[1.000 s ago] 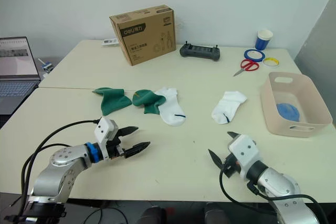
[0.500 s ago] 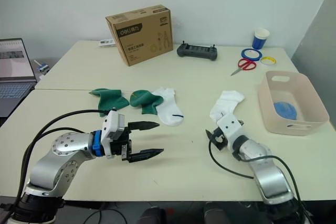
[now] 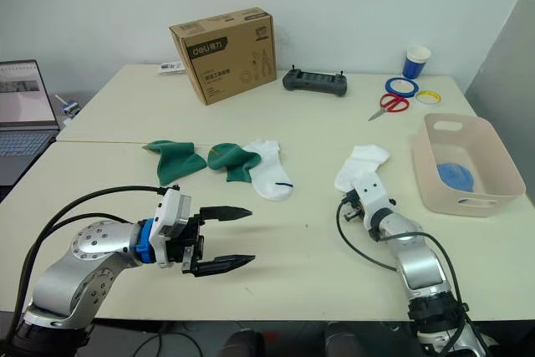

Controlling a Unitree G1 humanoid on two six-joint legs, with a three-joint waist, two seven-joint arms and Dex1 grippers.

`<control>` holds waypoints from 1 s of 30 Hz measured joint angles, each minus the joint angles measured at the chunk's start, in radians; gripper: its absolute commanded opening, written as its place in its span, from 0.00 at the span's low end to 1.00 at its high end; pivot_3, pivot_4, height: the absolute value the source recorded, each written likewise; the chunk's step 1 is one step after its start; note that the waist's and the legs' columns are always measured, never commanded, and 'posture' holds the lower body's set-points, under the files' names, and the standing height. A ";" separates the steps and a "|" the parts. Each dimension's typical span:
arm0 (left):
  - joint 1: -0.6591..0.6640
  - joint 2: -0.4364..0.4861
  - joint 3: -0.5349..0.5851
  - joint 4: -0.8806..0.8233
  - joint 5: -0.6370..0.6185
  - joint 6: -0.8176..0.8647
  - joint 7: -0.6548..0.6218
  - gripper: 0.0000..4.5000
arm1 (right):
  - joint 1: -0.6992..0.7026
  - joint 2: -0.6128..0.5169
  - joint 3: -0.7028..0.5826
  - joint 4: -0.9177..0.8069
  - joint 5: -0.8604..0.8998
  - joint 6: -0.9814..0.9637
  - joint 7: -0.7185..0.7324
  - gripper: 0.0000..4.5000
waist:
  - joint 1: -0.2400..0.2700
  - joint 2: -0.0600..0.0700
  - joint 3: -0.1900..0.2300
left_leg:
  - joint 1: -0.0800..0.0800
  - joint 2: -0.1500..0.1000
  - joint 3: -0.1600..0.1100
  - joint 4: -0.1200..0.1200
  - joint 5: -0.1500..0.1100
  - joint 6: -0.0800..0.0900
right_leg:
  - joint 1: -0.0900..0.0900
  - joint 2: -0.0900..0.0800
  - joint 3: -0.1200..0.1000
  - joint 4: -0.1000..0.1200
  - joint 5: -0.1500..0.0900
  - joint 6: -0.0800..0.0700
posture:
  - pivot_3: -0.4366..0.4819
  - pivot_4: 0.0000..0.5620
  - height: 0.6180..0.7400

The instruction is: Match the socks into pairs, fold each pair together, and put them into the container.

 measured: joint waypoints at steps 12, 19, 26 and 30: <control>0.057 0.072 0.064 0.004 -0.004 0.046 0.039 1.00 | 0.051 -0.086 0.069 -0.306 0.165 0.218 0.221 0.01 | -0.005 0.000 0.000 | 0.001 0.002 -0.001 0.000 0.000 0.000 | 0.000 0.002 0.000 0.001 0.000 0.000 | 0.48 0.27 0.86; 0.119 0.184 0.143 0.098 0.012 0.039 -0.007 1.00 | -0.015 0.074 0.250 -0.330 0.234 0.407 0.212 0.01 | -0.005 0.000 0.001 | 0.002 0.003 0.000 -0.001 0.000 0.000 | -0.001 0.003 0.000 0.002 -0.001 -0.004 | 0.48 0.27 0.86; 0.123 0.223 0.162 0.098 0.015 0.058 -0.029 1.00 | -0.165 0.258 0.273 -0.127 0.270 0.449 0.184 0.25 | 0.003 0.000 0.001 | -0.001 0.003 -0.001 -0.001 0.000 0.000 | -0.003 0.002 -0.002 0.001 -0.001 -0.003 | 0.48 0.27 0.86; 0.090 0.222 0.160 0.079 -0.010 0.120 -0.021 1.00 | -0.169 0.241 0.270 -0.141 0.284 0.462 0.186 0.57 | 0.002 0.000 0.001 | -0.001 0.002 -0.001 -0.001 0.000 0.000 | -0.003 0.001 -0.002 0.001 -0.001 -0.003 | 0.48 0.27 0.86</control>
